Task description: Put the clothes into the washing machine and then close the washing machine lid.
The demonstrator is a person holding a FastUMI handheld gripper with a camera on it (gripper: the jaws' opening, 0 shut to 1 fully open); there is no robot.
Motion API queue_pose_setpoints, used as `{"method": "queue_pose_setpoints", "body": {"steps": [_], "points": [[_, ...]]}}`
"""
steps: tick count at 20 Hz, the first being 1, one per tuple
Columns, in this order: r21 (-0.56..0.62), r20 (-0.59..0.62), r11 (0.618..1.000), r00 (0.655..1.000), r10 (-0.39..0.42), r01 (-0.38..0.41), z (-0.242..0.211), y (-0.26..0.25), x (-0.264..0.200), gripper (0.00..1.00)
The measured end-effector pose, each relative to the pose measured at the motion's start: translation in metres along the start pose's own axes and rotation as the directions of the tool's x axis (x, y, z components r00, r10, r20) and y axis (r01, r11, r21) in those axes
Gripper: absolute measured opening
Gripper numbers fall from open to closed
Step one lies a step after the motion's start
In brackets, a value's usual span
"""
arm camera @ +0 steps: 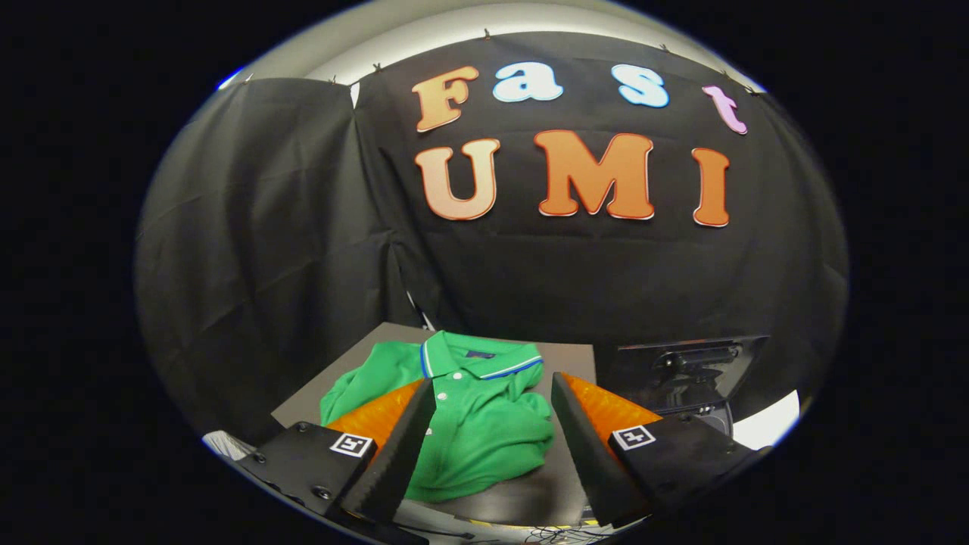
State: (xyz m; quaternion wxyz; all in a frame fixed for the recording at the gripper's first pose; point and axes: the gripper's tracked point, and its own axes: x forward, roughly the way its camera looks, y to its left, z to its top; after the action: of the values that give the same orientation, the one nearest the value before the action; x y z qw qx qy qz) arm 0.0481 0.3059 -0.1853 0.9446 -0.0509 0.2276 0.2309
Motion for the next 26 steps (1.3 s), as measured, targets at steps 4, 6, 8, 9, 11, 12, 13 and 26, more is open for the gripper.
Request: {"method": "queue_pose_setpoints", "body": {"steps": [4,6,8,9,11,12,13,26], "points": [[-0.033,-0.084,0.999,0.996,-0.005,0.003,-0.024,0.016,0.023,0.99],[-0.032,-0.121,0.999,0.993,-0.003,0.000,-0.035,0.021,0.031,0.99],[-0.042,-0.145,0.999,0.989,-0.015,0.009,-0.045,0.022,0.038,0.99],[-0.049,-0.154,0.999,0.988,-0.023,0.016,-0.049,0.021,0.039,0.99],[-0.055,-0.171,0.998,0.985,-0.031,0.022,-0.056,0.020,0.039,0.99],[-0.053,-0.179,0.998,0.983,-0.034,0.025,-0.058,0.019,0.041,1.00],[-0.051,-0.184,0.998,0.982,-0.034,0.025,-0.060,0.020,0.042,0.99],[-0.055,-0.181,0.998,0.983,-0.003,-0.007,-0.077,0.019,0.052,0.93]]}}
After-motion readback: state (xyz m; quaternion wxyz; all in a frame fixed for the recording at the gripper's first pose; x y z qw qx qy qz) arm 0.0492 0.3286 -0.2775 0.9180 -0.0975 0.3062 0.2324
